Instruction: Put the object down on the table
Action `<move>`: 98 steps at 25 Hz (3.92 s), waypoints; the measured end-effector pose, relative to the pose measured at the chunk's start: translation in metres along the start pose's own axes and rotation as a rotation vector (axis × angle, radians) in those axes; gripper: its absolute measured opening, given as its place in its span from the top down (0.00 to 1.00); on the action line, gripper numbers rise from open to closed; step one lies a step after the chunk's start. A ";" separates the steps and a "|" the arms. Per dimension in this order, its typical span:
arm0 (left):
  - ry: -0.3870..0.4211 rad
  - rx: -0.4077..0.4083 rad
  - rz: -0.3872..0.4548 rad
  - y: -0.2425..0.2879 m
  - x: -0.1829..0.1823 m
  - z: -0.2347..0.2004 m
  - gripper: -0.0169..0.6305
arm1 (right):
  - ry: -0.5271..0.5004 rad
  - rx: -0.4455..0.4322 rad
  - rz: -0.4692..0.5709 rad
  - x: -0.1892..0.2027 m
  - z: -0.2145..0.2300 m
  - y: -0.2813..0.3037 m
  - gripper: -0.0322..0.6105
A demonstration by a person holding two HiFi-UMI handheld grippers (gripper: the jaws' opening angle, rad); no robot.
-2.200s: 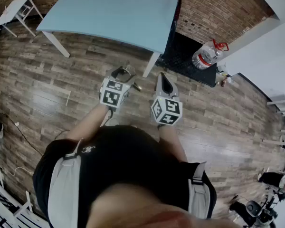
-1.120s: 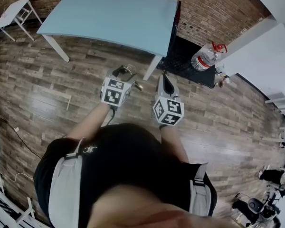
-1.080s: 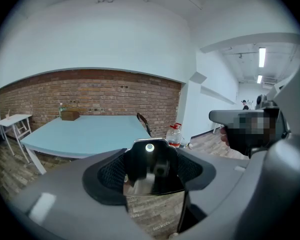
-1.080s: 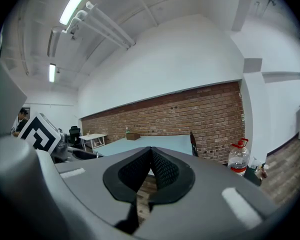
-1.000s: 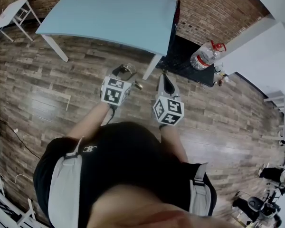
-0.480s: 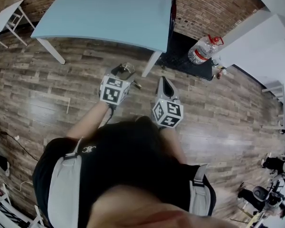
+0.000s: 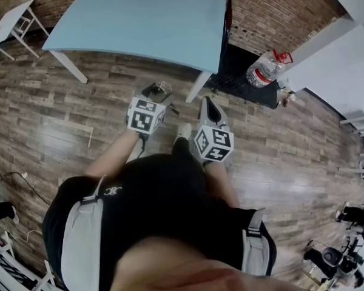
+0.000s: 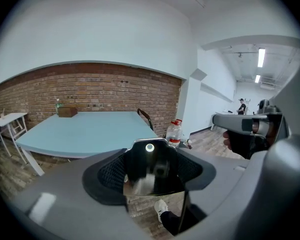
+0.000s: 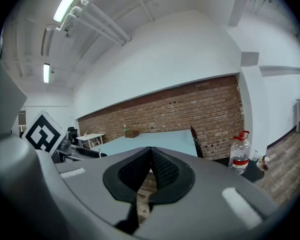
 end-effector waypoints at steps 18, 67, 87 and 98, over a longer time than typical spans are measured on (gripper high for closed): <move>-0.005 -0.040 -0.034 0.143 -0.053 -0.042 0.52 | 0.006 -0.056 -0.011 -0.028 0.078 0.155 0.93; 0.093 0.053 -0.395 0.406 -0.002 -0.101 0.52 | 0.081 0.068 -0.233 -0.003 0.200 0.302 0.93; 0.233 0.159 -0.474 0.449 0.032 -0.083 0.52 | 0.104 0.210 -0.278 0.016 0.199 0.278 0.93; 0.282 0.174 -0.506 0.456 0.042 -0.069 0.51 | 0.107 0.239 -0.276 0.019 0.207 0.262 0.93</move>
Point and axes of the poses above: the fingertips, and each gripper's own axes: y forward along the fingers, z to its right, x out of its underside, the point moved 4 cm from there along -y, backward along the fingers, and after that the axes turned 9 degrees about z, right-handed, at the moved point
